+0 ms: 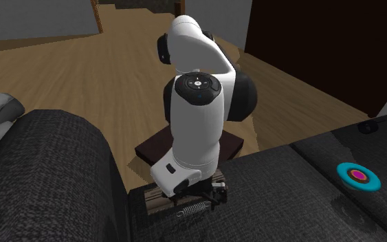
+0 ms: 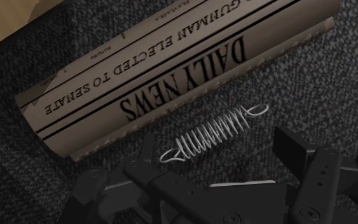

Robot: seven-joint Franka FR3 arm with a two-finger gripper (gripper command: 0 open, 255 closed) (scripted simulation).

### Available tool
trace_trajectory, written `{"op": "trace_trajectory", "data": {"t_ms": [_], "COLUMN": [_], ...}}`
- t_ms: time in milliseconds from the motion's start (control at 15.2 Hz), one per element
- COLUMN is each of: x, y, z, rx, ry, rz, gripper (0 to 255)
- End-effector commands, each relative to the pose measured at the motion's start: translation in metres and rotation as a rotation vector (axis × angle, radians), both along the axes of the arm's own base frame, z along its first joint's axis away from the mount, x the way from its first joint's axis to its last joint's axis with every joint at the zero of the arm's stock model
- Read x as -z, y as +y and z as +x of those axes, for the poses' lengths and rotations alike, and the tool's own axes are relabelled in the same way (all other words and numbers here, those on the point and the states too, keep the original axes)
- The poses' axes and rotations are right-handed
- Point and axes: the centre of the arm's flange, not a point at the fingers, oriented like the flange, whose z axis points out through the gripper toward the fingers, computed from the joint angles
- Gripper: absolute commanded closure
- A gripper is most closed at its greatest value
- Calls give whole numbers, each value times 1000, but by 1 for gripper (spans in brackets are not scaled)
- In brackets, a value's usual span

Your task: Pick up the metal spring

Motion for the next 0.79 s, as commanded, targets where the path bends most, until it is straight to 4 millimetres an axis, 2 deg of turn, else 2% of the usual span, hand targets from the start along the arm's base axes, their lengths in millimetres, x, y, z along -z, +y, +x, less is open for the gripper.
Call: {"op": "trace_trajectory", "data": {"t_ms": [0,132,198,726], "x": [9,12,12,12], "y": [1,1,1,1], "z": [0,0,0,0], "rx": [0,0,0,0], "ry": [0,0,0,0], "rz": [0,0,0,0], "gripper": [0,0,255,255]}}
